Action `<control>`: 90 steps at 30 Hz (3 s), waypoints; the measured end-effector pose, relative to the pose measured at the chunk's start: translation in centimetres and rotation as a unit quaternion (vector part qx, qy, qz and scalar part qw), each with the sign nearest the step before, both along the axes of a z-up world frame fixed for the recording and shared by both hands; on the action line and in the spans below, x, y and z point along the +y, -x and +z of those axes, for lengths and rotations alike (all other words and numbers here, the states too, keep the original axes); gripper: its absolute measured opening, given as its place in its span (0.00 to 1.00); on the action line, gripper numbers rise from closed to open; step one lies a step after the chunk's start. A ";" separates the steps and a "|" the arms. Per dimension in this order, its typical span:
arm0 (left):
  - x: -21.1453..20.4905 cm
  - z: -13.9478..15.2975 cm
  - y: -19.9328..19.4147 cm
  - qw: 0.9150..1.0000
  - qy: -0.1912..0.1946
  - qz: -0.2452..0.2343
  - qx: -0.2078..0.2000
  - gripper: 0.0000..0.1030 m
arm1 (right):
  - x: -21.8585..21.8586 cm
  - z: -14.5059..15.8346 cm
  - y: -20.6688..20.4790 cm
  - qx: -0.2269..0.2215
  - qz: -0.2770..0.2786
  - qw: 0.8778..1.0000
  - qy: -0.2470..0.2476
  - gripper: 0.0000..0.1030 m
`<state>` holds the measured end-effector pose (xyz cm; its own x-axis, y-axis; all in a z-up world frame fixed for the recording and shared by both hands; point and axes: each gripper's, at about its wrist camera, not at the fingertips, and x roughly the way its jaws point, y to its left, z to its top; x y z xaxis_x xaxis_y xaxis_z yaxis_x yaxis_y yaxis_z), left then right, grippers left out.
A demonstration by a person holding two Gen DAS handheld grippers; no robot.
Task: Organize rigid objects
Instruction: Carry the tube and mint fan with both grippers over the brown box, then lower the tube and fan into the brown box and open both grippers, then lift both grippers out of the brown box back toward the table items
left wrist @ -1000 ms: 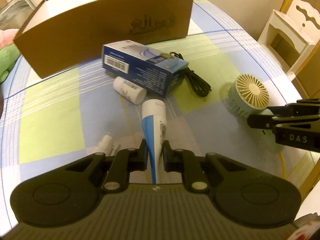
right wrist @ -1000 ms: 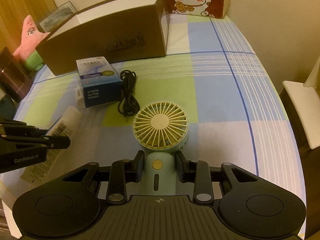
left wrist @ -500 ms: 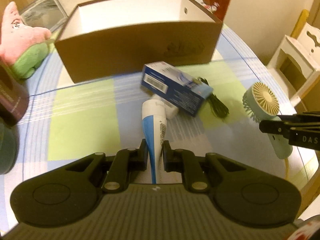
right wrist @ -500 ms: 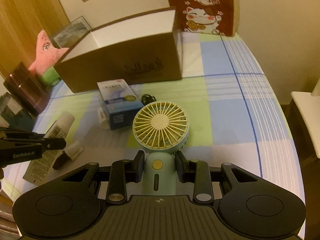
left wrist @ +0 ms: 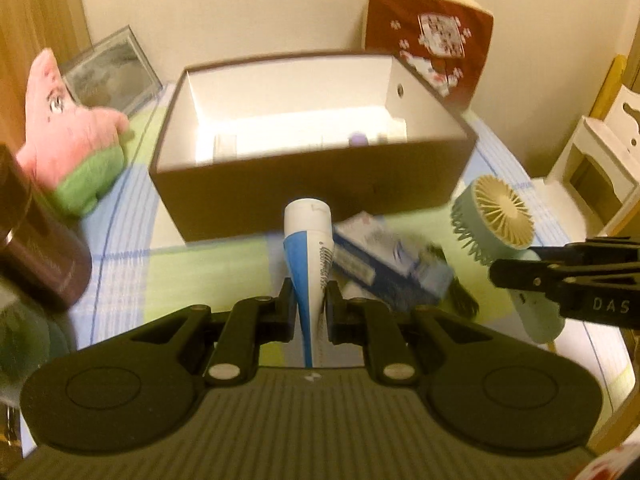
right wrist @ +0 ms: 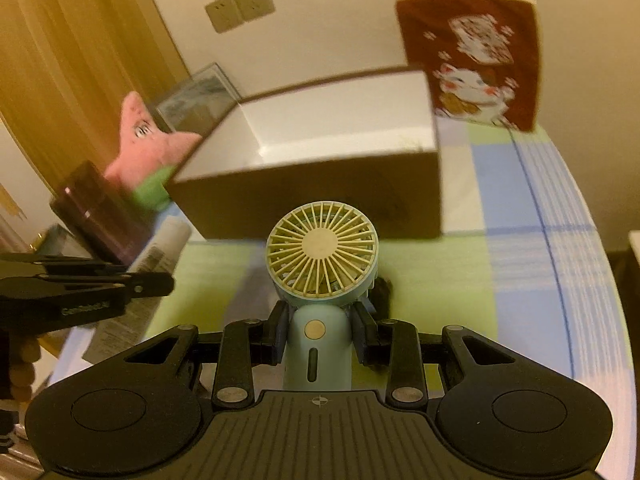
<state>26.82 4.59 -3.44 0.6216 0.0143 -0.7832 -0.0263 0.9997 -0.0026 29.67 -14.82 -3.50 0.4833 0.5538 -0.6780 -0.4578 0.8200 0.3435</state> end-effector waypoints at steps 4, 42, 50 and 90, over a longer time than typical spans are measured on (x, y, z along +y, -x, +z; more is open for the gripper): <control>1.0 1.5 -2.6 1.000 -0.004 -0.001 -0.023 0.13 | 1.7 1.5 -2.3 -0.015 0.007 1.000 -0.013 0.32; 5.9 -2.3 -26.1 0.999 -0.020 -0.013 0.029 0.13 | 11.5 -3.0 -24.1 0.029 -0.045 0.998 0.033 0.32; 6.2 -4.2 -27.4 0.999 -0.018 -0.013 0.045 0.13 | 12.2 -4.3 -25.5 0.048 -0.057 0.996 0.039 0.32; 8.0 -2.2 -24.5 1.000 0.004 -0.007 0.026 0.38 | 9.7 -2.4 -21.8 0.016 -0.073 0.997 0.011 0.56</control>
<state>51.28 12.56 -5.65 0.5806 -0.0009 -0.8142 -0.0116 0.9999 -0.0094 51.49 -5.16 -5.93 0.5357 0.4637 -0.7056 -0.3229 0.8847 0.3363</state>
